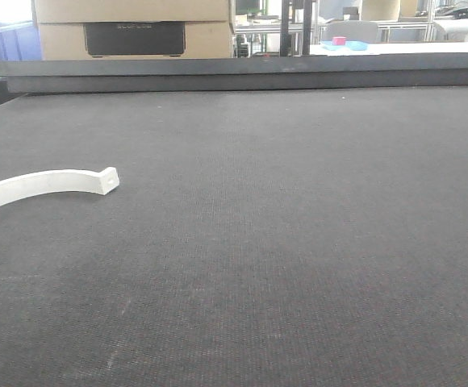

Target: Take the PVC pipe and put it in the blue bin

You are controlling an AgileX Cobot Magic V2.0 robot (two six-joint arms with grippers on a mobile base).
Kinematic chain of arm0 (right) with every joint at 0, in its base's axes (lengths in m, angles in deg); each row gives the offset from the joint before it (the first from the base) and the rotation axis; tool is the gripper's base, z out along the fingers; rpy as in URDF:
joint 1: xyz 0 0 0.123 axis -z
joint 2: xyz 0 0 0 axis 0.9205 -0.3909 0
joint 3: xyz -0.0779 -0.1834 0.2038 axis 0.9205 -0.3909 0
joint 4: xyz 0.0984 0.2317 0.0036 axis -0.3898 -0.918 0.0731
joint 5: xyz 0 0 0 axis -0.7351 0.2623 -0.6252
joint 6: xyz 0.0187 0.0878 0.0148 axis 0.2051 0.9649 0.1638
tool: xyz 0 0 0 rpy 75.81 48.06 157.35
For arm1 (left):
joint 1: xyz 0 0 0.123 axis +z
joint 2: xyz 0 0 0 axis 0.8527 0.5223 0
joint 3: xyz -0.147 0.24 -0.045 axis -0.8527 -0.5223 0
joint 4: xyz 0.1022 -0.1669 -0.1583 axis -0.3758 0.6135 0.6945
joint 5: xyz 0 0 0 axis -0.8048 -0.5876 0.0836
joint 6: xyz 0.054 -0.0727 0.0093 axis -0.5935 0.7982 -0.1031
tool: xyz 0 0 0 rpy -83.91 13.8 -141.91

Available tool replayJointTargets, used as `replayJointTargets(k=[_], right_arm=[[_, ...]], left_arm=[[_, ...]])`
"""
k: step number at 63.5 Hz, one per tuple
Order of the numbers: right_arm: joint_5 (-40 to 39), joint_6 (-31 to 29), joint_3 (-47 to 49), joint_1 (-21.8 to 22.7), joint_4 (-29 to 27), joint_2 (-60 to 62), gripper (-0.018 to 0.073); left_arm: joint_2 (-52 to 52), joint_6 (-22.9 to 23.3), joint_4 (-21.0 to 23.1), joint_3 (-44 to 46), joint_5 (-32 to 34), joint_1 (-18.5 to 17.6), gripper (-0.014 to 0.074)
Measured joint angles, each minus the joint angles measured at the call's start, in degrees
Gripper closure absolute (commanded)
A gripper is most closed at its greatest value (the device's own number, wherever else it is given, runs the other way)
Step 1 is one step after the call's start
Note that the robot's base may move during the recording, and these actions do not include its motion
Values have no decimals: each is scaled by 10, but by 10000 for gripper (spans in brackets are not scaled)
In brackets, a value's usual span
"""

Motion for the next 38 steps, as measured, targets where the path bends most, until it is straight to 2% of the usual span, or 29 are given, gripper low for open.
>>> replayJointTargets(k=[38], right_arm=[[0,0,0,0,0,0,727]], left_arm=[[0,0,0,0,0,0,707]])
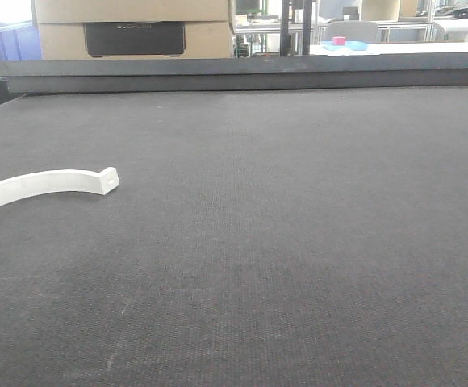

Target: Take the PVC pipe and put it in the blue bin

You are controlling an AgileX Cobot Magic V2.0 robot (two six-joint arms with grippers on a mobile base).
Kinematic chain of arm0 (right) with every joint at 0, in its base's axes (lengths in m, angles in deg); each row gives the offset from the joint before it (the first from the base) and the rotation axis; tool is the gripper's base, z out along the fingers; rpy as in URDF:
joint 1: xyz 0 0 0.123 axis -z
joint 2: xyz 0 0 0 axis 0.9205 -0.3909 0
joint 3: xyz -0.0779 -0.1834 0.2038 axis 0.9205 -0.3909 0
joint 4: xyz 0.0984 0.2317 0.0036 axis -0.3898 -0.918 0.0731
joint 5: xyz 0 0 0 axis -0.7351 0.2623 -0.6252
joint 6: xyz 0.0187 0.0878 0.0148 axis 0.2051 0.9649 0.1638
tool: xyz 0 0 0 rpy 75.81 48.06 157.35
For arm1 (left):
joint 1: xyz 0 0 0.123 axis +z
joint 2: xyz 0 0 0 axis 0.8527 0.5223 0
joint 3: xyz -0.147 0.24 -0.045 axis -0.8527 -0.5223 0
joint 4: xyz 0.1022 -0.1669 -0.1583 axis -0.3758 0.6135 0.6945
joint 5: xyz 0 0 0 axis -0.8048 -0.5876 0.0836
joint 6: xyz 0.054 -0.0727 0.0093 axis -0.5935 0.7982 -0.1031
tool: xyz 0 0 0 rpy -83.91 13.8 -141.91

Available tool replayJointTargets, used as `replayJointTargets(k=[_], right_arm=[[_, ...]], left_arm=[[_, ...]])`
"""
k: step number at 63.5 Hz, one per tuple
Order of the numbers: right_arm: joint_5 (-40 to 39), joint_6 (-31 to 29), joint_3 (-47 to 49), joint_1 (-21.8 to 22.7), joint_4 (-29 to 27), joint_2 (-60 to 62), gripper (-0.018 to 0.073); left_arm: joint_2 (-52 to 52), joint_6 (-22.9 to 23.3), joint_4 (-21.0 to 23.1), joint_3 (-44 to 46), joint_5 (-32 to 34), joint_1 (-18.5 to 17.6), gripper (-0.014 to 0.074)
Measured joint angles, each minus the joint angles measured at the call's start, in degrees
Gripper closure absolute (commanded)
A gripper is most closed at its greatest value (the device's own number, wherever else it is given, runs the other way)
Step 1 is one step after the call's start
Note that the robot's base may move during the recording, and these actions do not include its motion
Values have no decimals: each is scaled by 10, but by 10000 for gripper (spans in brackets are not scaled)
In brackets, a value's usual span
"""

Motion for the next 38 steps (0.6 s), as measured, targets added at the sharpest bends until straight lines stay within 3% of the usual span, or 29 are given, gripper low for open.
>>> replayJointTargets(k=[28,38], right_arm=[[0,0,0,0,5,0,727],[-34,-1,0,0,13,0,727]], left_arm=[[0,0,0,0,0,0,707],[0,0,1,0,19,0,707]])
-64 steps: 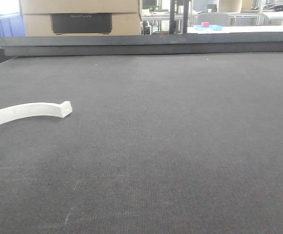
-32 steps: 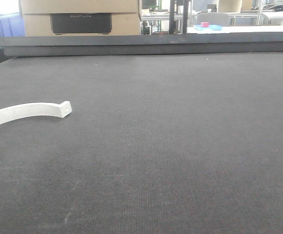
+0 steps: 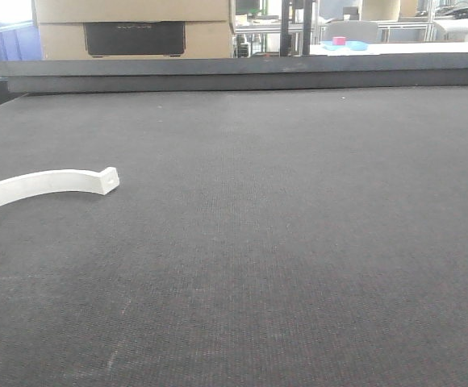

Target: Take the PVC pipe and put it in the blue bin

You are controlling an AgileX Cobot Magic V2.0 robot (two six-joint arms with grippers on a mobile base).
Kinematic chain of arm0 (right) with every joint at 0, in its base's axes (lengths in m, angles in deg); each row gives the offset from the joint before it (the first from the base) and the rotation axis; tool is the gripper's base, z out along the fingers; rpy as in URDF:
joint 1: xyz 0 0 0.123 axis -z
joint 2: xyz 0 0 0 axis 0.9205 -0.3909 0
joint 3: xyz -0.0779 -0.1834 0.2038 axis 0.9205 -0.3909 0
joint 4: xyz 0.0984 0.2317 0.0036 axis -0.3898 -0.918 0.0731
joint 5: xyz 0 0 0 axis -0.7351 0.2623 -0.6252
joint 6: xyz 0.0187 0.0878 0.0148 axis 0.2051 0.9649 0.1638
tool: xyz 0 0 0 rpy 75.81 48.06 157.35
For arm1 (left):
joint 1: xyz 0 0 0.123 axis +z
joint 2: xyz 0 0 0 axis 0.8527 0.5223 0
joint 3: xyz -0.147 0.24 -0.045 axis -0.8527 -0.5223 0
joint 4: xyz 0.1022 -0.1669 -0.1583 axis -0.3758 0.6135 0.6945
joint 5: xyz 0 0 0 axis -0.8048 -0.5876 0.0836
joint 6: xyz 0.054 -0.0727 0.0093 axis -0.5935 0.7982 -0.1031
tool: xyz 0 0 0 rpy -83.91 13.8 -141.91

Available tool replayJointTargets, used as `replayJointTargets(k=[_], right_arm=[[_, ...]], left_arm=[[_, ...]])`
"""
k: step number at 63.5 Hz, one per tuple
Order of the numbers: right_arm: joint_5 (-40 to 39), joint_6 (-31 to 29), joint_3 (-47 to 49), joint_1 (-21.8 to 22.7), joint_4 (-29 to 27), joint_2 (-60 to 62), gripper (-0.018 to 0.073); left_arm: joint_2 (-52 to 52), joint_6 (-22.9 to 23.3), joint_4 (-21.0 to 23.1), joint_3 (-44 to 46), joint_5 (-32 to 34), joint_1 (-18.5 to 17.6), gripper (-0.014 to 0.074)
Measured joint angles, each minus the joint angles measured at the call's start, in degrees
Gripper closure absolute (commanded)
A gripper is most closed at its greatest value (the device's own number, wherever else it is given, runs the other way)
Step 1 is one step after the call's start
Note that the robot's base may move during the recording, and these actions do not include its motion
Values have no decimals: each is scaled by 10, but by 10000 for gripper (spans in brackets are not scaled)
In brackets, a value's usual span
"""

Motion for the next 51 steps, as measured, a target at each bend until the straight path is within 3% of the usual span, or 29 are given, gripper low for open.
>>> replayJointTargets(k=[10,18,27,41,51], right_arm=[[-76,-1,4,0,4,0,727],[-72,-1,66,0,5,1,727],[-22,-2,186,0,5,-27,727],[124,-3,381,0,5,-179,727],[246,-3,484,0,6,-309,727]], left_arm=[[0,0,0,0,75,0,707],[-1,0,1,46,68,0,707],[30,-1,-1,154,23,0,707],[205,-1,-4,352,-100,0,707],[357,-2,-68,468,-211,0,707]])
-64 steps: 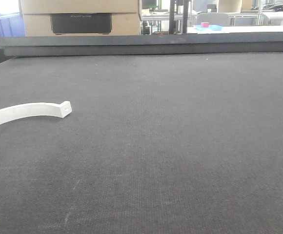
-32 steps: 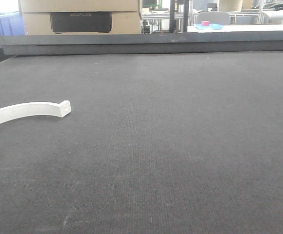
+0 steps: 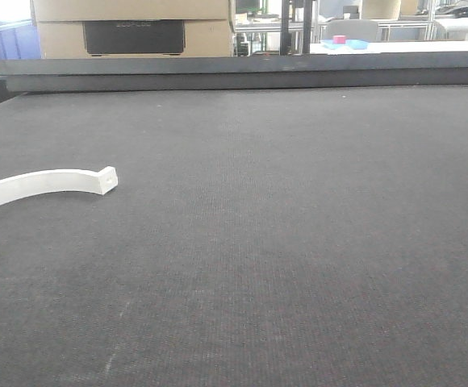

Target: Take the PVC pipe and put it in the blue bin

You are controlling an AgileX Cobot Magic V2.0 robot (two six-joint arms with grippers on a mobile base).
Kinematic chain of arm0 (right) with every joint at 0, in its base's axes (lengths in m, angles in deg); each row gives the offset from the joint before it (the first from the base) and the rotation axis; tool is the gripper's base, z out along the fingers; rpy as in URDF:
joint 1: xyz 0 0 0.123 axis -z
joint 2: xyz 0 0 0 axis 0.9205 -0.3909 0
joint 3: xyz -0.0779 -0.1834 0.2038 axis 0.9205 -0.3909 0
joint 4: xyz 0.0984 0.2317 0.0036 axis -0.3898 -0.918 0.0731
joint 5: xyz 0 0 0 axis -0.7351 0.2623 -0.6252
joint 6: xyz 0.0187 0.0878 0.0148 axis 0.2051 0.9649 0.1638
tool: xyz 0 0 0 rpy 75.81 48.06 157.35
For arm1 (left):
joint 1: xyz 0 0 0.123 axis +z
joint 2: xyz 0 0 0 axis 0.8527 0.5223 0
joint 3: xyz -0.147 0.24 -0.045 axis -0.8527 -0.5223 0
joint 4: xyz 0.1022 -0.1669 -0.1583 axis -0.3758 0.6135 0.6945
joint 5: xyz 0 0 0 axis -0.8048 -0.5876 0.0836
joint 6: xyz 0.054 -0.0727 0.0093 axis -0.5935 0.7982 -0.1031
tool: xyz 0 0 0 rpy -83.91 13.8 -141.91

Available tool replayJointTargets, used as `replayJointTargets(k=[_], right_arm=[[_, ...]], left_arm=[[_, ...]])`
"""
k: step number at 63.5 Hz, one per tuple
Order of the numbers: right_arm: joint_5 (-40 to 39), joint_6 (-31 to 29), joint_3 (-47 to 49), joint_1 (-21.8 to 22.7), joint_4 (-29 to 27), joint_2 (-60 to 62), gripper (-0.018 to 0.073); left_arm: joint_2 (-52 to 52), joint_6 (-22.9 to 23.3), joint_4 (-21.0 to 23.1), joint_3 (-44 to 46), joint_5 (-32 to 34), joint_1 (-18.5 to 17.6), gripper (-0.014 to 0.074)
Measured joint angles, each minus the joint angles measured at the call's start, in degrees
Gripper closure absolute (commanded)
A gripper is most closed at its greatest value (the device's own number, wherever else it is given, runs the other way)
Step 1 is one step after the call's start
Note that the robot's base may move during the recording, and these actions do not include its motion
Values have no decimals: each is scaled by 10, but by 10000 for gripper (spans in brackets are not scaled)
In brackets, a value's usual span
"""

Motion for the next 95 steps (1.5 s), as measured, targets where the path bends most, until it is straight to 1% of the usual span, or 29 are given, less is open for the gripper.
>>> replayJointTargets(k=[4,9,12,15,19,22,28,35,44,48,53,60,66,73,77,80,87,88,91,92,95], right_arm=[[30,0,19,0,0,-50,727],[55,0,32,0,0,-100,727],[71,0,34,0,0,-131,727],[93,0,36,0,0,-159,727],[129,0,37,0,0,-196,727],[150,0,37,0,0,-222,727],[180,0,37,0,0,-260,727],[183,0,37,0,-6,-296,727],[182,0,37,0,-11,-336,723],[194,0,43,0,-14,-361,710],[236,2,73,0,-23,-398,711],[307,29,138,-8,-29,-455,711],[350,57,203,-25,-29,-500,711],[392,90,243,-45,-19,-551,703],[410,102,253,-51,-19,-575,650],[416,111,253,-54,-17,-594,593],[434,128,253,-54,-15,-626,405],[436,130,253,-54,-15,-630,367],[443,134,253,-54,-15,-639,307],[445,134,253,-54,-14,-644,274],[450,135,253,-54,-13,-651,224]], left_arm=[[63,0,-11,36,-48,0,707],[130,0,0,82,-97,0,707],[175,0,17,102,-114,0,707],[216,0,45,121,-127,0,707],[261,0,85,132,-134,0,707],[289,0,106,135,-138,0,707],[333,0,142,136,-150,0,707],[376,0,167,136,-170,0,707],[406,0,188,136,-173,0,707],[410,0,194,136,-175,0,707],[410,0,199,136,-175,0,707],[410,0,202,136,-175,0,707],[410,0,203,136,-175,0,707],[410,0,203,137,-179,0,707],[410,0,203,137,-186,0,707],[410,0,203,137,-191,0,707],[410,0,203,137,-200,0,707],[410,0,203,137,-201,0,707],[410,0,203,137,-205,0,707],[410,0,203,137,-205,0,707],[410,0,203,137,-207,0,707]])
